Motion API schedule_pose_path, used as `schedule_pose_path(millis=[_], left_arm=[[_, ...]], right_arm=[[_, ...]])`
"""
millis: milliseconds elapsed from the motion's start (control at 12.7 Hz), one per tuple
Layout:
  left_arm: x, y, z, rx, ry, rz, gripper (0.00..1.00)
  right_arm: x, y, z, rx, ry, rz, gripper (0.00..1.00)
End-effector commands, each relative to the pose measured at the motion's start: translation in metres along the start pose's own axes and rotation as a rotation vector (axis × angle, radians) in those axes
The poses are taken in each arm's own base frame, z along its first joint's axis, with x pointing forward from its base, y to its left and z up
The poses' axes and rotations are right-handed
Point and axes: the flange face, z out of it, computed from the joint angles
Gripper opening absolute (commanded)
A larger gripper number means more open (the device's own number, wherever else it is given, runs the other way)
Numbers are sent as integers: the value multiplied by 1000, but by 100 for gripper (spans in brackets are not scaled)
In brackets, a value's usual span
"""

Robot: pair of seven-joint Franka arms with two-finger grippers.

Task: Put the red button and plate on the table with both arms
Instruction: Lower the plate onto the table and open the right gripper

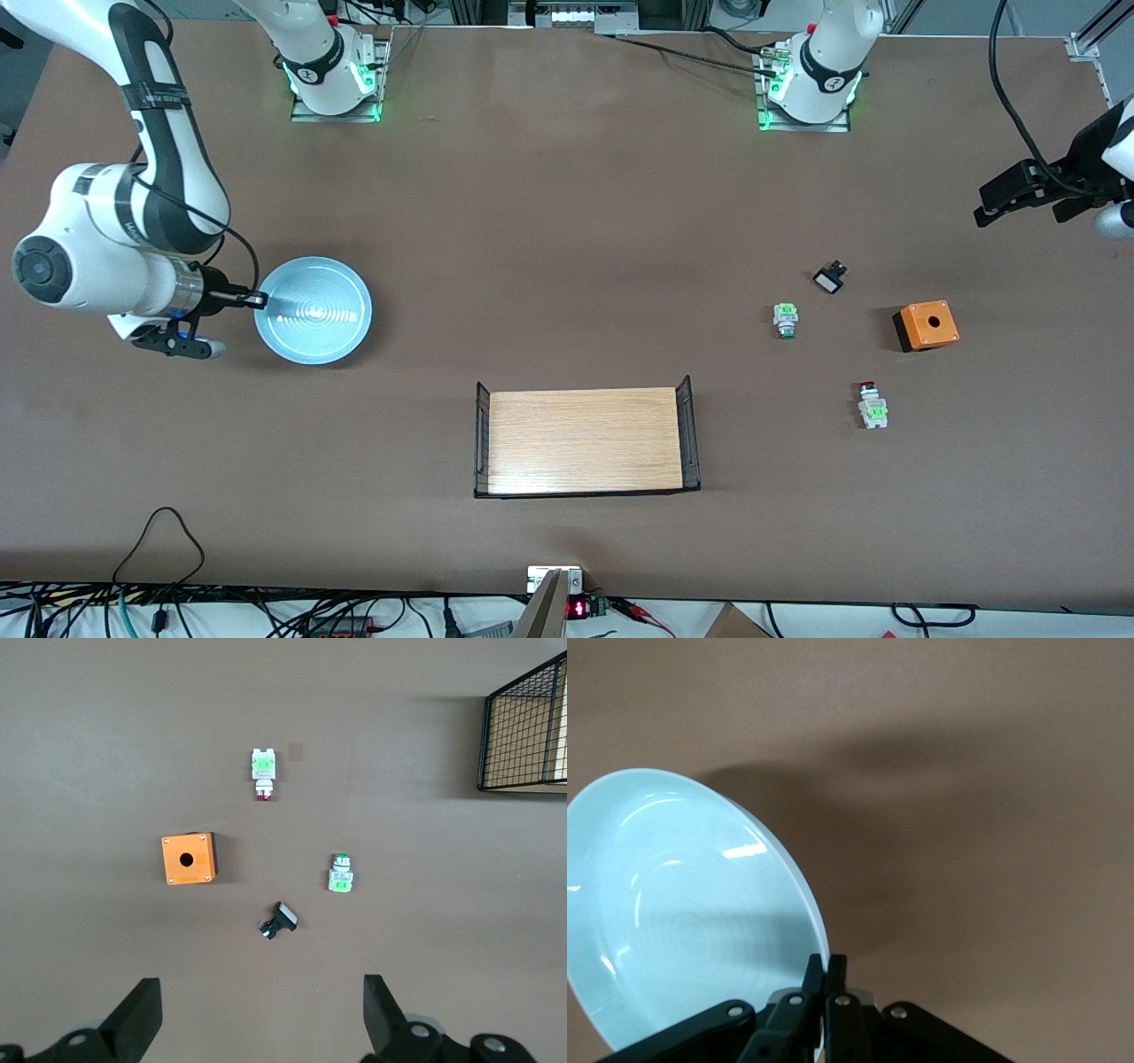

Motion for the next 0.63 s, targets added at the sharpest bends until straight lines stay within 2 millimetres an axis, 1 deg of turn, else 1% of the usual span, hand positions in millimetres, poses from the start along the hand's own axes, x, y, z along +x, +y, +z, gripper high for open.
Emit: schedule_pose_path(millis=[0, 79, 314, 393, 471, 550], left_arm=[[1, 4, -7, 10, 1, -14, 100], [1, 4, -7, 10, 1, -14, 100], [1, 1, -8, 11, 4, -16, 100], [1, 1, -8, 11, 6, -16, 100], [1, 1, -9, 14, 7, -16, 100], [1, 0, -9, 14, 7, -17, 100]], right_arm=[[-27, 30, 22, 11, 50, -58, 0], [-30, 39, 33, 11, 66, -78, 0], [-34, 58, 57, 16, 90, -110, 0], [-36, 68, 66, 19, 103, -126, 0], [-37, 70, 70, 21, 114, -133, 0], [-36, 70, 72, 20, 114, -140, 6]])
